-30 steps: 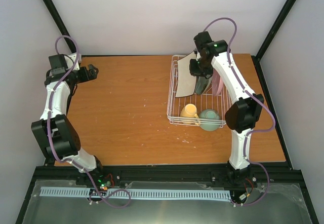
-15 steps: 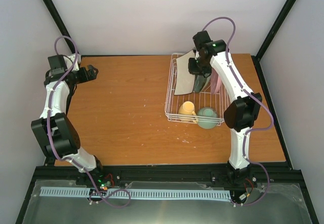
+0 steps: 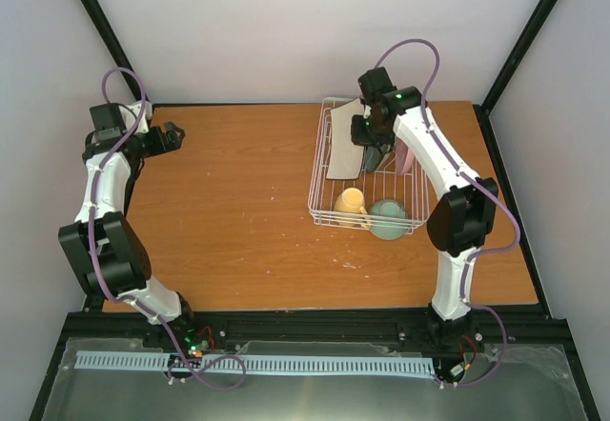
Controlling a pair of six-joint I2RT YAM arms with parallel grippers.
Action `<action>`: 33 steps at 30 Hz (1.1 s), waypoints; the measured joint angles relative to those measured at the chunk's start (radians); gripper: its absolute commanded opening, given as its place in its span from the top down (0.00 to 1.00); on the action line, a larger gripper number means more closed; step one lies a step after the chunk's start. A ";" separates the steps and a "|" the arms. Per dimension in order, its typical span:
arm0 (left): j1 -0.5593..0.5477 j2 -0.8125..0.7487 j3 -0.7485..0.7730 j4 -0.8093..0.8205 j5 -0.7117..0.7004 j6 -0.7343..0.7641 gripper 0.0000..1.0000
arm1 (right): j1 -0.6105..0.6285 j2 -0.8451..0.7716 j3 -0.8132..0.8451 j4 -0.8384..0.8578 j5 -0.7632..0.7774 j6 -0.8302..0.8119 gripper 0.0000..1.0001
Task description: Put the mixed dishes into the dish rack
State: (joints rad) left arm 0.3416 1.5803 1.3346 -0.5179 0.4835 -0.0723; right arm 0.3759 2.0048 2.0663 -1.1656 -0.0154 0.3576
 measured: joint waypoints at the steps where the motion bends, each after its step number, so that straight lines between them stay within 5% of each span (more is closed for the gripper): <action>1: 0.000 0.000 0.000 0.000 0.001 0.000 0.00 | 0.003 -0.019 -0.036 0.023 0.005 0.006 0.97; 20: 0.001 -0.012 0.000 0.000 0.008 0.000 0.00 | 0.052 -0.498 -0.525 0.506 0.196 0.043 0.97; 33: 0.001 -0.134 -0.090 0.084 -0.011 -0.023 0.00 | 0.421 -0.583 -1.136 1.241 0.660 -0.199 0.97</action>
State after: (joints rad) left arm 0.3424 1.4467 1.2442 -0.4335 0.4721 -0.0956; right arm 0.7967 1.4220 0.9298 0.0750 0.6445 0.1585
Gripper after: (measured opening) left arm 0.997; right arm 0.108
